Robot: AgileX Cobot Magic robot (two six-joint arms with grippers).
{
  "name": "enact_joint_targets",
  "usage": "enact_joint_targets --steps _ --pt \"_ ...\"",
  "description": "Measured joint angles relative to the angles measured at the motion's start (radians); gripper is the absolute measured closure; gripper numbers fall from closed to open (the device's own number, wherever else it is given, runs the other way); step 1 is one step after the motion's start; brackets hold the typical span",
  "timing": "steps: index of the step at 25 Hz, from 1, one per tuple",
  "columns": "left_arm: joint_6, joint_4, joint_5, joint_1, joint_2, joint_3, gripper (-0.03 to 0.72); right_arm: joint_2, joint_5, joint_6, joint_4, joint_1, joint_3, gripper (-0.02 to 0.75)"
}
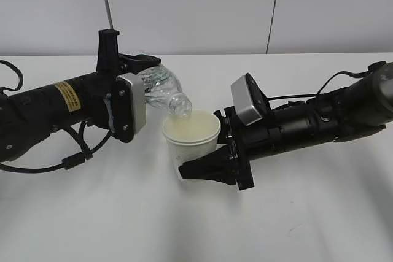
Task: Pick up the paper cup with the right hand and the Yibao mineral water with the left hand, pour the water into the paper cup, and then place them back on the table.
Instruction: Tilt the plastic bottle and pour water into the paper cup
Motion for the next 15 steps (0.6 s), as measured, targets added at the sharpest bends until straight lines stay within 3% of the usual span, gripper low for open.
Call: enact_joint_targets --steps 15 --pt "0.060 0.001 -0.033 0.000 0.000 0.000 0.369 0.000 0.049 0.035 -0.034 0.000 0.000 0.200"
